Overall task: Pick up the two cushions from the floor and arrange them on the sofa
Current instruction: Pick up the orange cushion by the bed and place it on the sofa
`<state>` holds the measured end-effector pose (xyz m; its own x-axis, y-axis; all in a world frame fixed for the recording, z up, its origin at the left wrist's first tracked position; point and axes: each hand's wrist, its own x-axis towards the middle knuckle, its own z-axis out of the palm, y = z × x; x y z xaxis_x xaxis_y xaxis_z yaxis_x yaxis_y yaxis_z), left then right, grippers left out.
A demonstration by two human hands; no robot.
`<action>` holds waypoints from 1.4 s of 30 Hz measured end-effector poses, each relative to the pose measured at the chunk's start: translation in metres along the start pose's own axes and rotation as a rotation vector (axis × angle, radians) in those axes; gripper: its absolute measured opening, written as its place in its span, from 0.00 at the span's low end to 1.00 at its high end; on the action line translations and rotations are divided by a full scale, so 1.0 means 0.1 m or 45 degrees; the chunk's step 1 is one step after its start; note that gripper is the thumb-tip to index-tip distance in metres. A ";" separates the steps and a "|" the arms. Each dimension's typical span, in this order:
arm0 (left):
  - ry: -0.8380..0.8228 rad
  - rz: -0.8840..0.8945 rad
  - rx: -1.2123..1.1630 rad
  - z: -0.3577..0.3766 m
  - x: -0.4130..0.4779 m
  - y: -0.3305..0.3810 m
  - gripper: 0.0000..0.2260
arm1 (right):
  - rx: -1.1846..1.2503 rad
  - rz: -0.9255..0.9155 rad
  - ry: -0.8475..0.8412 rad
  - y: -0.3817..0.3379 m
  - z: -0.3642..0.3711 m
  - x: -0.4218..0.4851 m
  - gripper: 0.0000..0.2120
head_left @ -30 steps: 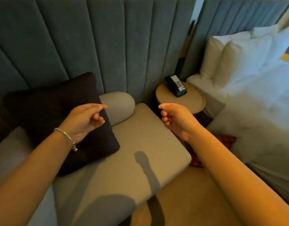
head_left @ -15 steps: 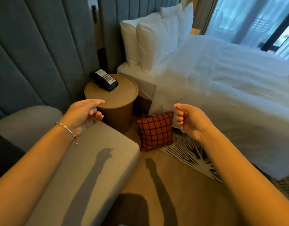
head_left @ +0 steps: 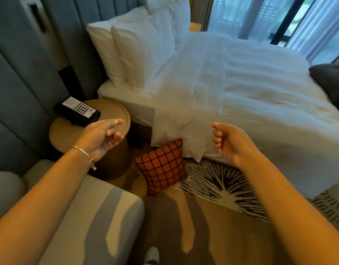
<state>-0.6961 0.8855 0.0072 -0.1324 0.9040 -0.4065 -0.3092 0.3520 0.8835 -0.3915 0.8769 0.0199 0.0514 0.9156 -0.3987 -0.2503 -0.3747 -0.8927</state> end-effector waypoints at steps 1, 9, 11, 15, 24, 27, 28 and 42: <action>-0.012 -0.015 -0.001 0.10 0.15 0.01 0.07 | 0.009 0.005 0.002 -0.05 -0.05 0.12 0.06; 0.033 -0.056 -0.022 0.90 1.24 0.04 0.08 | 0.023 0.084 0.054 -0.43 -0.51 1.29 0.05; 0.115 -0.058 -0.072 1.06 1.51 -0.01 0.08 | 0.011 0.145 0.055 -0.53 -0.60 1.68 0.05; 0.227 -0.091 -0.169 1.20 1.81 -0.14 0.07 | -0.005 0.233 0.037 -0.65 -0.65 2.29 0.06; 0.561 -0.165 -0.202 0.77 2.50 -0.31 0.08 | -0.159 0.462 -0.078 -0.41 -0.18 3.47 0.06; 0.583 -0.228 -0.195 0.67 2.90 -0.43 0.08 | -0.156 0.506 -0.022 -0.20 -0.14 3.82 0.05; 0.591 -0.257 -0.179 0.65 3.04 -0.50 0.07 | -0.175 0.526 0.012 -0.11 -0.14 3.95 0.05; 0.765 -0.564 0.159 -0.03 4.46 -2.65 0.10 | -0.678 0.796 0.199 2.00 -0.56 5.64 0.04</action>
<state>-0.6763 1.1948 -0.4093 -0.5219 0.3963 -0.7554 -0.3488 0.7089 0.6130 -0.3586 1.3100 -0.3948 0.1981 0.5003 -0.8429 0.2109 -0.8615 -0.4618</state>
